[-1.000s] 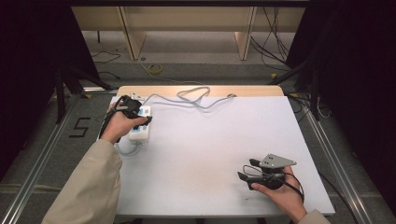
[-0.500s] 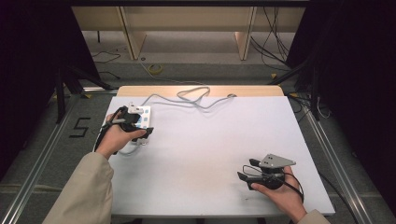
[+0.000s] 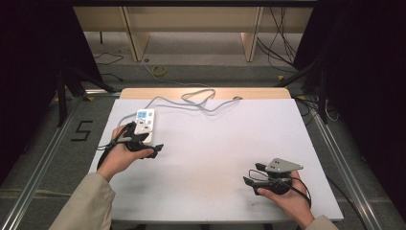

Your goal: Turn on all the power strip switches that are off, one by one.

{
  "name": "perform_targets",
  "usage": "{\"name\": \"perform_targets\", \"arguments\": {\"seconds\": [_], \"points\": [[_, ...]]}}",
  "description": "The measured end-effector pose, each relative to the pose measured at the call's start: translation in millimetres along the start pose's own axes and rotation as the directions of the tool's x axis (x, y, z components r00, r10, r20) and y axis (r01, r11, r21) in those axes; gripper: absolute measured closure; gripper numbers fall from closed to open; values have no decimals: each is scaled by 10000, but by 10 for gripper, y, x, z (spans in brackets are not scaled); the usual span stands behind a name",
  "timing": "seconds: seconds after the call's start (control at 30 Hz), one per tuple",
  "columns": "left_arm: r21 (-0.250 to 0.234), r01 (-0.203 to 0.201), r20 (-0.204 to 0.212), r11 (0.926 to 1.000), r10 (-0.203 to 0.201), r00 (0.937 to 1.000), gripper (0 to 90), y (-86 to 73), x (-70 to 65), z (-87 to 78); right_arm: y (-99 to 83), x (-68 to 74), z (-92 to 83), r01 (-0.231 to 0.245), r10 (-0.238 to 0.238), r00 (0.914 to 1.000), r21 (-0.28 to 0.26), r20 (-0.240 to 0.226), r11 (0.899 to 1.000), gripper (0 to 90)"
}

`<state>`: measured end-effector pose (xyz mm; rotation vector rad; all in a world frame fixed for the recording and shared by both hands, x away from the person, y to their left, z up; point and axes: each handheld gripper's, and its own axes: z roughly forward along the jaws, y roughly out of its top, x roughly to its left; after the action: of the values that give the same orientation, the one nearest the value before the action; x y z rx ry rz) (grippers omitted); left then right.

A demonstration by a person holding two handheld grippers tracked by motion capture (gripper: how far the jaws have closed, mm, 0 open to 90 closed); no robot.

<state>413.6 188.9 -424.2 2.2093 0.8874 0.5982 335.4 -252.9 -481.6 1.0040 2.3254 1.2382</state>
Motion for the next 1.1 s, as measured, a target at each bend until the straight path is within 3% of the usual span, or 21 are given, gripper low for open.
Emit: {"name": "perform_targets", "arguments": {"seconds": [0.13, 0.3, 0.5, 0.63, 0.83, 1.1], "points": [[-368, -211, 422, 9991, 227, 9989, 203, -112, -112, -19, 1, 1, 2, 25, -25, 10000, -1, -11, 10000, 293], [-386, -259, 705, 9989, 286, 9971, 192, -265, -231, -18, 0, 2, 4, 38, -38, 10000, 15, -19, 10000, 293], [-563, -58, 513, 9984, 87, 9986, 183, -450, -348, -43, 0, 0, 2, 35, -34, 10000, 16, -26, 10000, 293], [-457, -188, 684, 9988, 219, 9974, 171, -557, -416, -81, 0, -3, 5, 48, -48, 10000, 53, -44, 10000, 294], [-364, -202, 538, 9991, 222, 9983, 163, -717, -449, -150, 1, -2, 3, 89, -89, 9999, 39, -58, 10000, 294], [-373, -148, 344, 9992, 161, 9993, 163, -776, -468, -164, 4, 0, 4, 152, -151, 9999, 40, -75, 9999, 294]]}}
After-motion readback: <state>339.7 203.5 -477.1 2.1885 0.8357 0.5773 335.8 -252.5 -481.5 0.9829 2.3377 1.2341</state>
